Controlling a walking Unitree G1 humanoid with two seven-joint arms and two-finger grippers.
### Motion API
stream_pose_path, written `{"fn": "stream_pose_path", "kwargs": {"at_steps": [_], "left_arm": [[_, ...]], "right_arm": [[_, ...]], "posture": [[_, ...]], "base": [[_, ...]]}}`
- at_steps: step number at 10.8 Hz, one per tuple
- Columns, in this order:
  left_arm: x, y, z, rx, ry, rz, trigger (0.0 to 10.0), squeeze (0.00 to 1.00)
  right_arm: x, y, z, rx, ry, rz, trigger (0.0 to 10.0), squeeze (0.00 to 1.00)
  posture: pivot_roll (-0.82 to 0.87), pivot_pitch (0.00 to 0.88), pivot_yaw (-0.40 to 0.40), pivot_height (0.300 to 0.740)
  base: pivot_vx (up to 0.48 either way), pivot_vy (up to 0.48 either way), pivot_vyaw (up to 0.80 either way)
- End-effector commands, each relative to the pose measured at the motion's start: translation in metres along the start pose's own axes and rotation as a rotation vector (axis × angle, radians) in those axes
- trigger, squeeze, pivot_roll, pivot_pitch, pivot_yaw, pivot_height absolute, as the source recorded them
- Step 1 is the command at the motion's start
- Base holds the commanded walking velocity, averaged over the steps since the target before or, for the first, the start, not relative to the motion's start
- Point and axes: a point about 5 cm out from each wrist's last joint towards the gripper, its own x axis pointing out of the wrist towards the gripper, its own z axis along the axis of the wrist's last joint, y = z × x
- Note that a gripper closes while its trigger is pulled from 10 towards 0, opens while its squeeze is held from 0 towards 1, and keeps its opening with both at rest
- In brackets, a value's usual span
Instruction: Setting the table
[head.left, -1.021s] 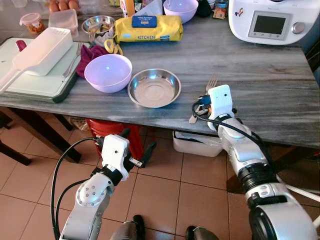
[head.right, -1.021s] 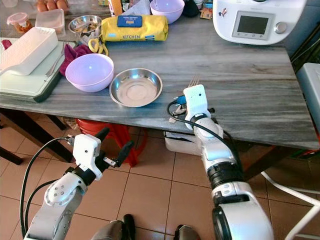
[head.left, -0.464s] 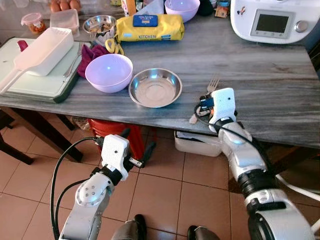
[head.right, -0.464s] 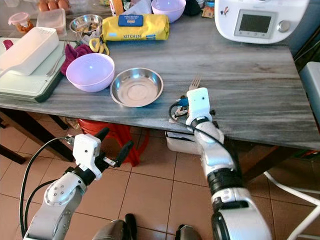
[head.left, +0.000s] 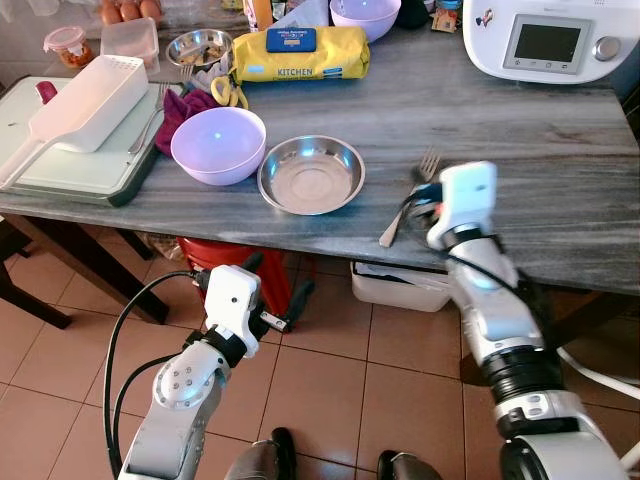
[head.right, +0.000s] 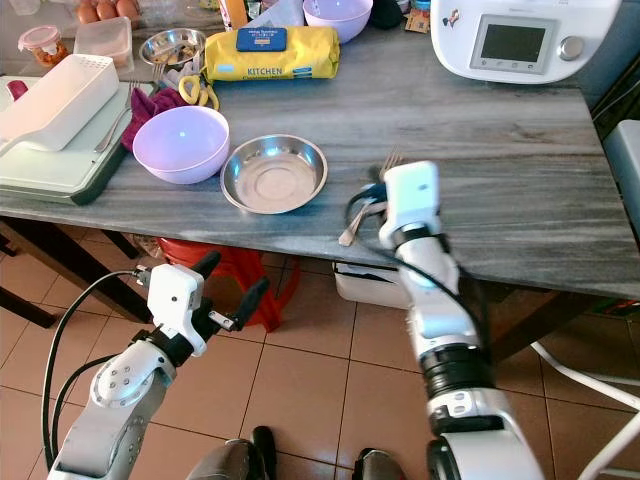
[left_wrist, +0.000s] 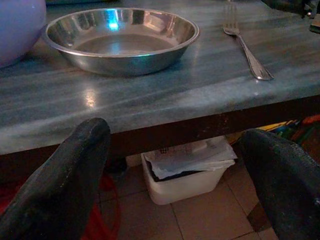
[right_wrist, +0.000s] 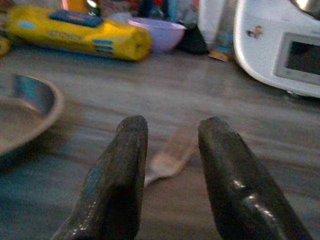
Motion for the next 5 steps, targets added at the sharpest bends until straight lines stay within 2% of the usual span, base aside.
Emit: {"fn": "stream_pose_path", "kwargs": {"at_steps": [1,3,5], "left_arm": [[-0.003,0.0,-0.006,-0.004,0.028,-0.004,10.0,0.0],[-0.005,-0.002,-0.007,-0.006,0.033,-0.01,10.0,0.0],[-0.007,-0.002,-0.008,-0.005,0.04,-0.018,10.0,0.0]], "right_arm": [[-0.005,-0.009,-0.008,-0.02,0.057,-0.051,10.0,1.0],[-0.006,-0.019,-0.02,-0.014,0.152,-0.085,10.0,1.0],[0.001,-0.028,-0.026,-0.049,0.238,-0.076,10.0,1.0]], "posture": [[-0.04,0.228,0.101,0.74],[-0.05,0.239,0.102,0.74],[-0.05,0.256,0.101,0.74]], "base": [[0.0,0.0,0.0],[0.0,0.0,0.0],[0.0,0.0,0.0]]}}
